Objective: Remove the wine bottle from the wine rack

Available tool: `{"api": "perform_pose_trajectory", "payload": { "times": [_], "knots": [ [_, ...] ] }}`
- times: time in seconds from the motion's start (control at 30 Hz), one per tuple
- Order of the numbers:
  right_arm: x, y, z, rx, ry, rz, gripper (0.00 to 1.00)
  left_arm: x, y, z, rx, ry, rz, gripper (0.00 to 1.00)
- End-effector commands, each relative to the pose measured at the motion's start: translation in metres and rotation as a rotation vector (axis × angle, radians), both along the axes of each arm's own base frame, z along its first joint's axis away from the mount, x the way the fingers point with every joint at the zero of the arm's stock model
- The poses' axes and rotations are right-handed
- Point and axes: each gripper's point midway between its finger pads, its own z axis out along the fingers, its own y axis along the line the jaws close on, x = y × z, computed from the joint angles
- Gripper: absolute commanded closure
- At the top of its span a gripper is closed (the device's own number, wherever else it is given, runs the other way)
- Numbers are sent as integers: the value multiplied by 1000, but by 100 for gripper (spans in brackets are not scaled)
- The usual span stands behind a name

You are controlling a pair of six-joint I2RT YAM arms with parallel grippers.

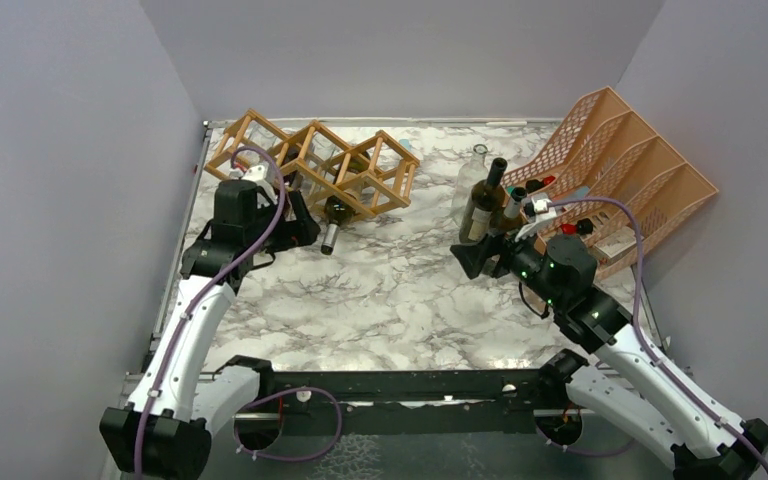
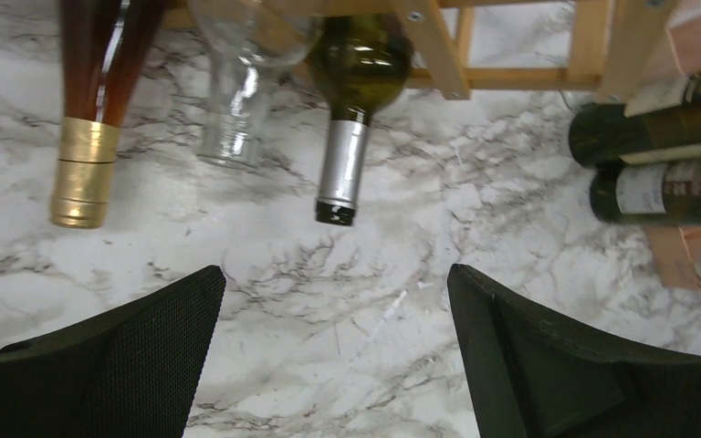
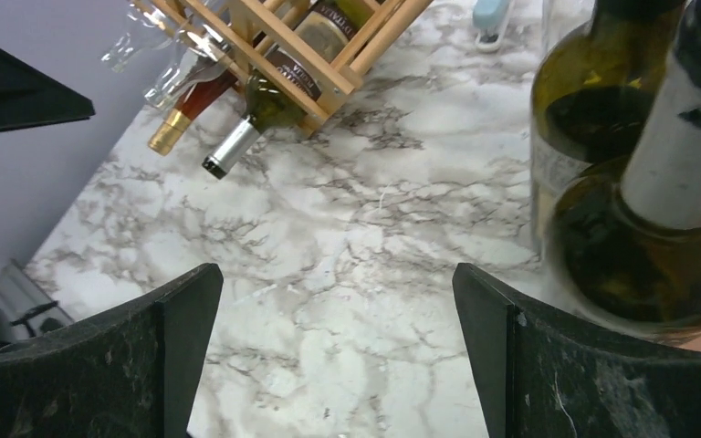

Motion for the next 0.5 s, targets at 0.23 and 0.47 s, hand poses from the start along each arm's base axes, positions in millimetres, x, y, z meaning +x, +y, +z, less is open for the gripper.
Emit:
{"api": "perform_pose_trajectory", "payload": {
  "times": [0.23,0.47],
  "knots": [
    [-12,-14,18,129,99,-91,0,45,36,-18,-159,-106,65,1],
    [-39,1,45,64,-149,150,0,66,34,-27,-336,-147,-1,5]
  ]
}}
